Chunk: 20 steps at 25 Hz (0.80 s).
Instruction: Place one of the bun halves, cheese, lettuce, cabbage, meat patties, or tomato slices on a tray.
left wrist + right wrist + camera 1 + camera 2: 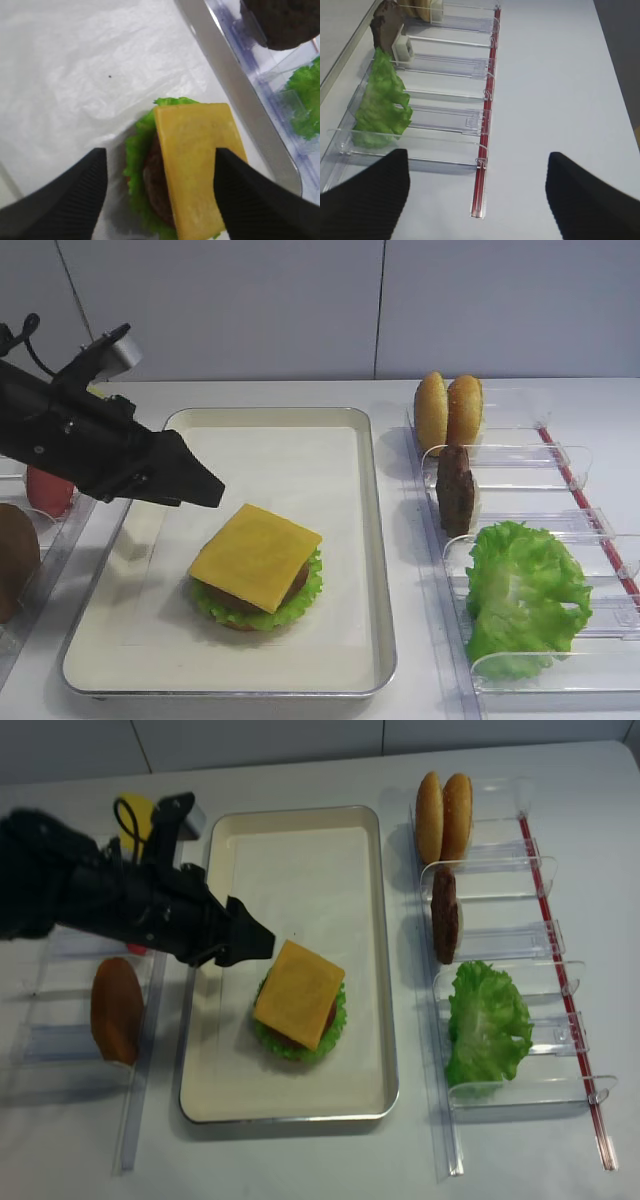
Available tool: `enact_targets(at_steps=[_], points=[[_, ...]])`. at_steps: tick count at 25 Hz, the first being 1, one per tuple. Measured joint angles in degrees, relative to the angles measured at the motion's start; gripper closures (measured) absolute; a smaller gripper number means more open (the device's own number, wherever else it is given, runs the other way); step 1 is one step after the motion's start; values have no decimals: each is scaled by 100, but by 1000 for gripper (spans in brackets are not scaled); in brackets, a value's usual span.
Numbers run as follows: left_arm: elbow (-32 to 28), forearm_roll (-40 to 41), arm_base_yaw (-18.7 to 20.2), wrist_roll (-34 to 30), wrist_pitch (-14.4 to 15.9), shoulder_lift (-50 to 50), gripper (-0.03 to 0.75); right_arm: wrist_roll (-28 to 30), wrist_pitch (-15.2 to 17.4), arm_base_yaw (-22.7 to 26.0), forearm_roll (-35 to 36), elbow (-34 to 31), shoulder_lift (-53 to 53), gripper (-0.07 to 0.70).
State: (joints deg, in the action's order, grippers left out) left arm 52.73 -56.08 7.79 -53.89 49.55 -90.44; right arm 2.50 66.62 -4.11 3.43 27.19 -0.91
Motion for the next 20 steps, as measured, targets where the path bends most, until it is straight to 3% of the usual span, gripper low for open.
enact_targets(at_steps=[5,11,20], points=[[512,1711,0,1233,73,427,252,0,0,0,0,0,0,67],[942,4150,-9,3234,194,1269,252,0,0,0,0,0,0,67],[966,5787,-9,4510,476,2685,252,0,0,0,0,0,0,68]])
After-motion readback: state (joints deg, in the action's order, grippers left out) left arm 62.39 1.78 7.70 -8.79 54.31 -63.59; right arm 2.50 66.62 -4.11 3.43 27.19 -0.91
